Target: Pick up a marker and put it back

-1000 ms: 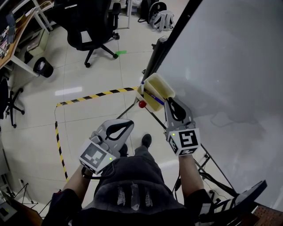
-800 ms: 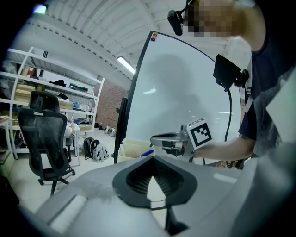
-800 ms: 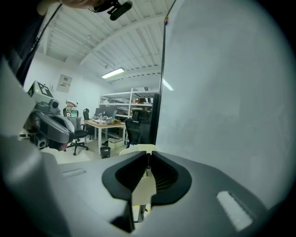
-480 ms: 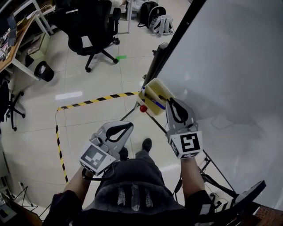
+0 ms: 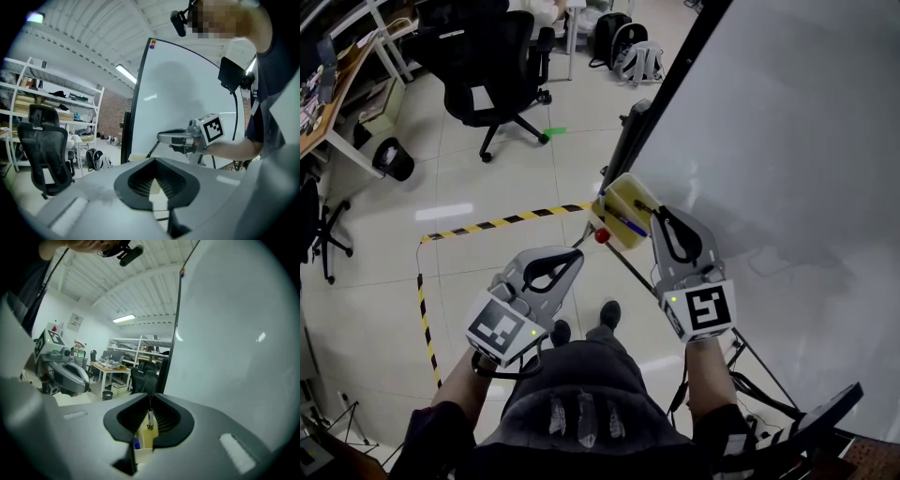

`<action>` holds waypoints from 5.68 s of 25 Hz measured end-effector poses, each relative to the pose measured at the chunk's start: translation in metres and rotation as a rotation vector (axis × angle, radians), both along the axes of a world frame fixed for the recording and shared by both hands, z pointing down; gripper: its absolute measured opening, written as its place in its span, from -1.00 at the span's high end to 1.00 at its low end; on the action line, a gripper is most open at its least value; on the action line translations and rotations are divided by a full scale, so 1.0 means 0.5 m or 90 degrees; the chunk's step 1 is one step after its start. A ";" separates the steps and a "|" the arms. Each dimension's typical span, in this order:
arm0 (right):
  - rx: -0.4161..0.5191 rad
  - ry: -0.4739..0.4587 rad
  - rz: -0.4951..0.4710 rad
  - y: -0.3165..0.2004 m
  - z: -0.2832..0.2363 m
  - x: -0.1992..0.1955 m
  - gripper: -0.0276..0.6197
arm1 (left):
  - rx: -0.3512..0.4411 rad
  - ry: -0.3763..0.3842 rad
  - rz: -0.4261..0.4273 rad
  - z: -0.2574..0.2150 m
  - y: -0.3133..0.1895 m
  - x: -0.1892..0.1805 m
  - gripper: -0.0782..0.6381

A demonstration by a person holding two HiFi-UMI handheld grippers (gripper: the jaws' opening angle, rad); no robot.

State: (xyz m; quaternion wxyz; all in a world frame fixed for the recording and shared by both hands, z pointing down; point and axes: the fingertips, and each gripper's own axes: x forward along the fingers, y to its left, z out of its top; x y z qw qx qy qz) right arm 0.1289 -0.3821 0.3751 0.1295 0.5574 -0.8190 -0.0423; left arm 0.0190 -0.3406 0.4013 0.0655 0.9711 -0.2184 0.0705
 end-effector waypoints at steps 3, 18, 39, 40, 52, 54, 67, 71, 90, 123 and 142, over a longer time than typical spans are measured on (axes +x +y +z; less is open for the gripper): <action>0.008 -0.003 -0.008 0.002 -0.017 -0.004 0.80 | 0.034 0.014 -0.007 -0.040 -0.022 0.006 0.76; 0.126 -0.062 -0.080 0.069 -0.221 -0.066 0.80 | 0.097 0.068 -0.026 -0.147 -0.024 -0.018 0.76; 0.147 -0.041 -0.062 0.266 -0.281 -0.127 0.80 | 0.133 0.068 0.038 -0.194 0.133 -0.071 0.76; 0.147 -0.041 -0.061 0.272 -0.280 -0.126 0.80 | 0.134 0.071 0.041 -0.195 0.139 -0.069 0.76; 0.154 -0.047 -0.085 0.349 -0.292 -0.079 0.80 | 0.137 0.060 0.028 -0.208 0.215 -0.025 0.76; 0.154 -0.050 -0.092 0.368 -0.295 -0.062 0.80 | 0.131 0.062 0.019 -0.207 0.232 -0.010 0.76; 0.106 -0.081 -0.174 0.485 -0.238 0.027 0.80 | 0.101 0.020 -0.056 -0.167 0.368 0.063 0.76; 0.099 -0.075 -0.196 0.521 -0.229 0.015 0.80 | 0.100 -0.001 -0.039 -0.177 0.406 0.083 0.76; 0.075 -0.027 -0.165 0.702 -0.200 -0.226 0.80 | 0.078 0.002 0.006 -0.223 0.559 -0.159 0.76; 0.068 -0.021 -0.147 0.801 -0.204 -0.154 0.80 | 0.095 0.002 -0.025 -0.202 0.663 -0.129 0.76; 0.078 -0.021 -0.147 0.810 -0.214 -0.174 0.80 | 0.097 0.003 -0.029 -0.201 0.675 -0.156 0.76</action>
